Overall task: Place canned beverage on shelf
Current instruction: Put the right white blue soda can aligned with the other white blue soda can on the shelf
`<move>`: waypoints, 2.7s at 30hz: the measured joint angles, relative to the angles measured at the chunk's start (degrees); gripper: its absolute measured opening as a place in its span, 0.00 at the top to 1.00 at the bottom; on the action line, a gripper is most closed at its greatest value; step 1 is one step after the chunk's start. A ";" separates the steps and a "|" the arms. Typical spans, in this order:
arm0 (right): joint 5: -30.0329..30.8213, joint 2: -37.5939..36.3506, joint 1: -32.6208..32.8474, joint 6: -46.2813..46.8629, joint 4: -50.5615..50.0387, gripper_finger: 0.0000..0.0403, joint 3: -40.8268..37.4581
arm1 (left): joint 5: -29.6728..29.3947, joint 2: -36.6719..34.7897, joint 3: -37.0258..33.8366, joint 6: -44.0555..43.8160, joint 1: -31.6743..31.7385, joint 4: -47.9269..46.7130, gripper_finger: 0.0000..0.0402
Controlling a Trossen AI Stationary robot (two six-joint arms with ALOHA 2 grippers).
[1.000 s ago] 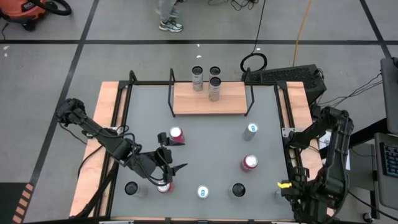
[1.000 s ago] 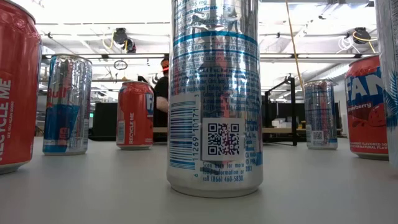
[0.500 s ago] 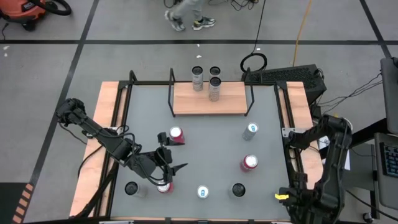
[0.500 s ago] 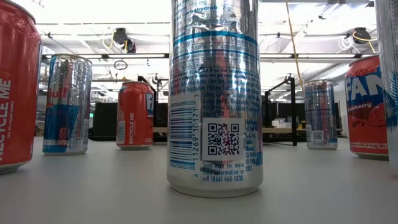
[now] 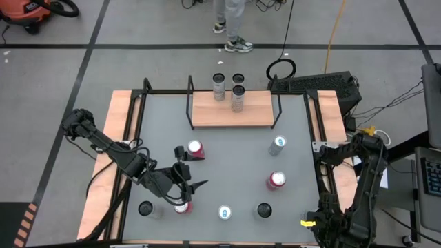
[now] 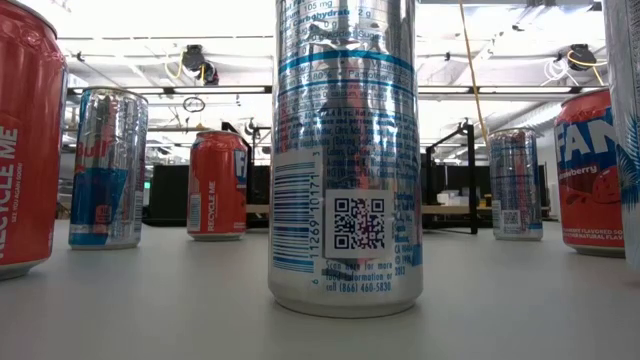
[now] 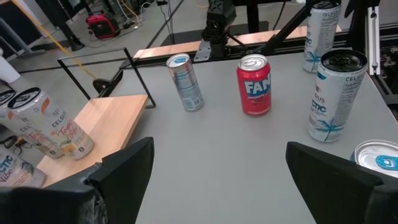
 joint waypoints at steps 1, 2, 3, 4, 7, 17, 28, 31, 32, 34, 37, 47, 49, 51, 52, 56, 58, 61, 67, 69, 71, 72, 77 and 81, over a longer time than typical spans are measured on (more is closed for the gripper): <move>0.00 0.02 0.00 0.02 -0.04 0.22 -0.02 | -0.22 0.00 0.00 0.02 0.00 0.01 0.09; 0.02 0.02 0.00 0.06 -0.06 0.22 -0.02 | -0.31 0.00 0.00 0.02 0.00 -0.01 0.09; 0.02 0.02 0.00 0.09 -0.08 0.22 -0.02 | -0.33 0.00 0.00 0.02 0.00 0.00 0.09; 0.02 0.02 0.00 0.10 -0.20 0.22 -0.02 | -0.33 0.00 0.00 0.03 0.00 0.00 0.09; 0.02 0.01 0.00 0.13 -0.37 0.22 -0.18 | -0.33 0.00 0.00 0.04 0.00 -0.01 0.09; -1.33 0.00 0.00 -0.09 0.19 0.23 -2.97 | -0.33 0.00 0.00 0.11 0.00 -0.03 0.09; -1.44 -0.13 0.00 -3.39 0.37 0.47 -2.96 | -0.35 0.00 0.00 0.04 0.00 -0.03 0.09; -1.45 -0.18 -0.21 -4.22 0.42 0.47 -2.93 | -0.35 0.00 0.00 0.02 0.00 -0.03 0.09; -1.48 -0.26 -0.38 -4.36 0.47 0.46 -2.93 | -0.35 0.00 0.00 0.00 0.00 -0.03 0.09; -1.56 -0.67 -0.81 -4.35 0.81 0.43 -2.97 | -0.35 0.00 0.00 -0.24 0.00 0.03 0.09; -1.47 -1.66 -2.01 -3.51 1.07 0.41 -2.10 | -0.38 0.00 0.00 -0.26 0.00 1.05 0.09; -1.42 -5.44 -7.07 -4.21 4.88 0.44 8.42 | -0.57 0.00 -0.02 -0.31 0.00 5.26 0.09; -1.15 -5.49 -7.92 -4.95 5.05 0.44 11.50 | -0.61 0.27 -0.01 -0.29 0.00 6.42 0.09; -0.16 -5.47 -8.93 -5.81 5.12 0.44 14.20 | -0.63 0.85 -0.02 0.06 0.00 7.91 0.09; 0.92 -5.47 -9.54 -5.50 5.14 0.44 15.49 | -0.61 1.22 -0.02 0.27 0.00 8.81 0.09; 7.25 -5.47 -11.55 -2.84 5.23 0.44 19.73 | -0.53 3.05 -0.02 2.64 0.00 14.46 0.09; 10.25 -5.47 -12.51 -3.76 5.41 0.43 21.11 | 0.00 3.89 -0.02 3.65 0.00 17.21 0.09; 13.15 -5.47 -13.84 -7.52 5.65 0.44 22.43 | 1.33 4.70 -0.02 4.75 0.00 21.11 0.09; 20.61 -5.42 -16.81 -17.28 5.62 0.44 22.73 | 4.79 5.38 -0.02 4.27 0.00 23.04 0.09; 24.21 -5.40 -17.83 -20.65 5.98 0.43 22.73 | 5.48 5.38 -0.02 4.25 -0.07 23.02 0.09; 27.59 -5.40 -18.71 -24.43 6.95 0.43 22.73 | 5.49 5.38 -0.02 4.26 -0.31 23.15 0.09; 29.41 -5.40 -19.02 -26.39 7.39 0.43 22.73 | 5.48 5.38 -0.02 4.30 -0.39 23.35 0.09; 39.66 -5.40 -20.51 -35.43 11.00 0.44 22.71 | 5.50 5.38 -0.02 5.31 -0.44 23.50 0.09; 49.14 -5.40 -21.24 -41.32 14.46 0.44 20.10 | 5.46 6.33 -0.02 7.73 -0.44 23.52 0.09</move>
